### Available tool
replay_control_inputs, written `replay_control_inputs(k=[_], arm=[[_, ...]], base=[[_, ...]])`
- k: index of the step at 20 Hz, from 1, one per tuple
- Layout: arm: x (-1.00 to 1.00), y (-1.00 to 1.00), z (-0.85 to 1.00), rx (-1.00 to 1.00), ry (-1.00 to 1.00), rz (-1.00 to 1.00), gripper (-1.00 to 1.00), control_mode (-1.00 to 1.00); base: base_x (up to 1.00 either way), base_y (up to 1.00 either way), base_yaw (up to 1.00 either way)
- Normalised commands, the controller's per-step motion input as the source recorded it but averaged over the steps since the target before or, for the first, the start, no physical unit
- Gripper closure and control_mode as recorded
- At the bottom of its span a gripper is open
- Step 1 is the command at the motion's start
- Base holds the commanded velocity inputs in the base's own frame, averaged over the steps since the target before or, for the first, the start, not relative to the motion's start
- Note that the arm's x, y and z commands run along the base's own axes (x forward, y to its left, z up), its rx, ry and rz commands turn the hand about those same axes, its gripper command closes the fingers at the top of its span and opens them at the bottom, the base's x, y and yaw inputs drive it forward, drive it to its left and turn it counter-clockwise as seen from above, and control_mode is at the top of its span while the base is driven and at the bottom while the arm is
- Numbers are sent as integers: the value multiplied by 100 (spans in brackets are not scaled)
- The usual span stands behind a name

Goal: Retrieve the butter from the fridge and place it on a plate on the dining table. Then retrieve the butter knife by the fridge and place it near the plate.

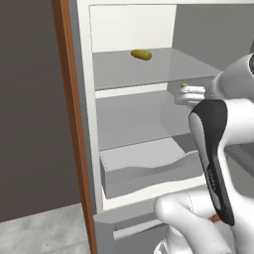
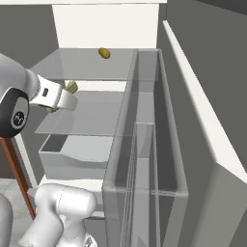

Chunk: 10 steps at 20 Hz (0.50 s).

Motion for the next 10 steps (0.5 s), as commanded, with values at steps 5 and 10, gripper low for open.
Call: replay_control_inputs(k=[5,10], arm=[[-53,0,0,0,0,25,100,-100],[-16,4,-4,0,10,20,100,-100]], base=[[0,0,0],[0,0,0]])
